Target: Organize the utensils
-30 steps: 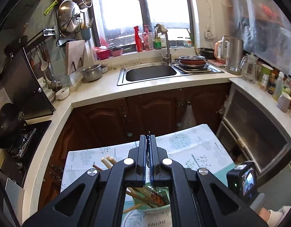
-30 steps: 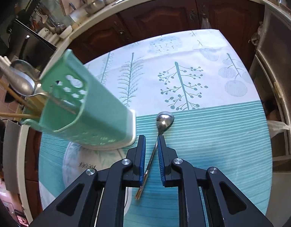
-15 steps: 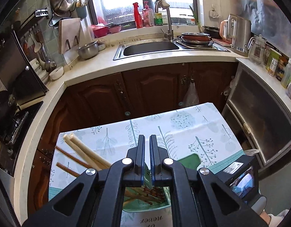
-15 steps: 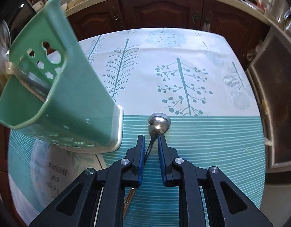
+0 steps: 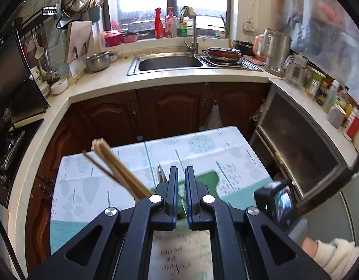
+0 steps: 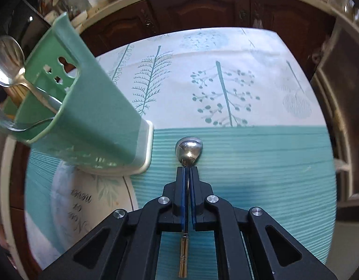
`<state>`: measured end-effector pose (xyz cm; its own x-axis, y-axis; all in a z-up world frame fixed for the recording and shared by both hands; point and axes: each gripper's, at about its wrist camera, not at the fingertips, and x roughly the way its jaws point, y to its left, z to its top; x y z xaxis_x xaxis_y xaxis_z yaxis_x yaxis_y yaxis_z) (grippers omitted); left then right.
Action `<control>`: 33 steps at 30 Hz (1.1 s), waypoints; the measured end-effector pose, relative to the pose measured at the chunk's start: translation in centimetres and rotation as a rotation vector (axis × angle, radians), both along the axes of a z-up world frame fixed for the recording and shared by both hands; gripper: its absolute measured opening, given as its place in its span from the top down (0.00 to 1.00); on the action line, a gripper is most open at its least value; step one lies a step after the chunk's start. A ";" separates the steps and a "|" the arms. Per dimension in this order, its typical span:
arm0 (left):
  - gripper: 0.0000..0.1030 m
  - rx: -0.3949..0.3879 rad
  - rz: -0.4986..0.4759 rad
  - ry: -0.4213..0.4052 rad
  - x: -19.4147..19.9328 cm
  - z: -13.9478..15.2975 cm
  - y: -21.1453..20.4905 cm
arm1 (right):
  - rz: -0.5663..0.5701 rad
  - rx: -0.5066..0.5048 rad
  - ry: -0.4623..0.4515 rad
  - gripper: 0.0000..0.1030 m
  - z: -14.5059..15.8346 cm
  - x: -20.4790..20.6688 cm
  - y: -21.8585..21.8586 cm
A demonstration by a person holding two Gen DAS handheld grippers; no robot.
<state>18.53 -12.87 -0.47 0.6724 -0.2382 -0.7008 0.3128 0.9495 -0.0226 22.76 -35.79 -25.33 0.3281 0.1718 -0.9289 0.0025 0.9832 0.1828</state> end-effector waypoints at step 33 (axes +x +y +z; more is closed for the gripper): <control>0.92 -0.221 -0.037 0.194 -4.1 -7.1 3.2 | 0.113 0.431 -0.487 0.97 18.2 -4.0 3.6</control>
